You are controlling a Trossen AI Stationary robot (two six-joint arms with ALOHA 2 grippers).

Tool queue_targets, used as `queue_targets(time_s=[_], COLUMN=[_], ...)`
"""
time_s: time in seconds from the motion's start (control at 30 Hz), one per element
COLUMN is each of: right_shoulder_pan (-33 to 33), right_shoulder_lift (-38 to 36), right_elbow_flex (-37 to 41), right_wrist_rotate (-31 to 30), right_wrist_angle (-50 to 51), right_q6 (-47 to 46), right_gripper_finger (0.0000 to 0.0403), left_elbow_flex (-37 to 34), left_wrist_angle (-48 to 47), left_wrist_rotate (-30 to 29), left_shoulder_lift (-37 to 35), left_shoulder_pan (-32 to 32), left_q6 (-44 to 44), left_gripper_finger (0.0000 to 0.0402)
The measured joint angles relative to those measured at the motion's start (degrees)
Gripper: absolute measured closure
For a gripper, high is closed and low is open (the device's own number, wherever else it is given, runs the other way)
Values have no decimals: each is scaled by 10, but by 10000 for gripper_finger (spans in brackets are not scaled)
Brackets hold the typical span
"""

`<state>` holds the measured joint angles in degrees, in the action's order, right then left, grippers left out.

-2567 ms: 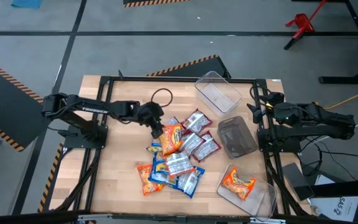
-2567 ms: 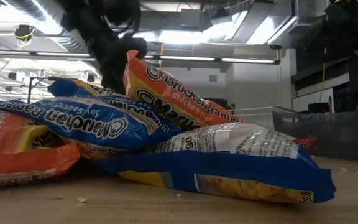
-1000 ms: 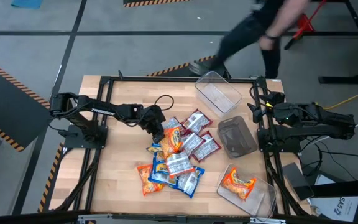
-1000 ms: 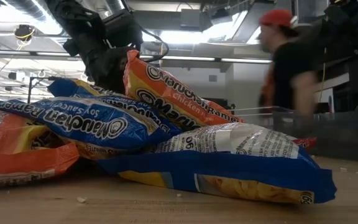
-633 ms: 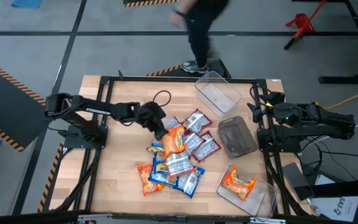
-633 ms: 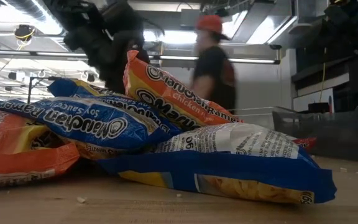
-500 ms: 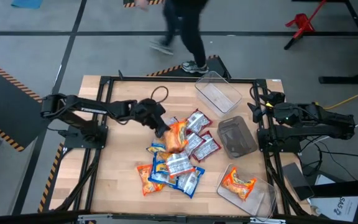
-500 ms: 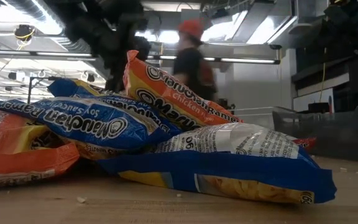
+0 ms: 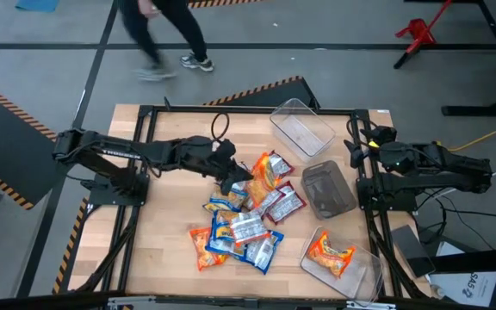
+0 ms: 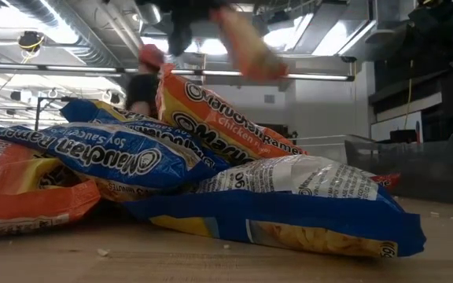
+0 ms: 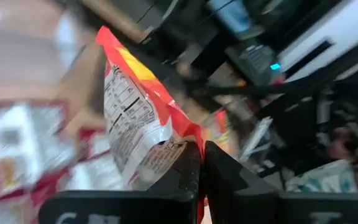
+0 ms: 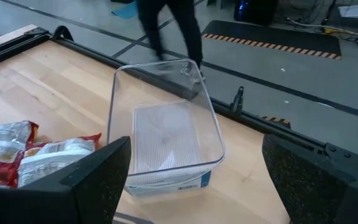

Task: Sort Maruchan noodles
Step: Put the orange bag into the bottom transparent bin

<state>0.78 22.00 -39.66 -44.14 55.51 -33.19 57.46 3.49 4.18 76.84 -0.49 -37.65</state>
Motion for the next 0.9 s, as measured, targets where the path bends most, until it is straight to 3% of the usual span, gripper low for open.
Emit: queue_targets(time_s=[0.37,0.6,0.9], right_shoulder_pan=[0,0,0], right_shoulder_lift=[0,0,0], right_elbow_flex=[0,0,0], right_wrist_rotate=[-3,-3,-2], right_wrist_angle=[0,0,0], right_q6=[-13,-13,-15], right_gripper_finger=[52,52,52], left_elbow_flex=[55,125,295], left_wrist_angle=[120,177,165], left_wrist_rotate=[-46,-47,9], left_shoulder_lift=[26,108,272], left_shoulder_pan=[-84,-121,-139], left_q6=[-1,3,21], left_gripper_finger=[399,399,399])
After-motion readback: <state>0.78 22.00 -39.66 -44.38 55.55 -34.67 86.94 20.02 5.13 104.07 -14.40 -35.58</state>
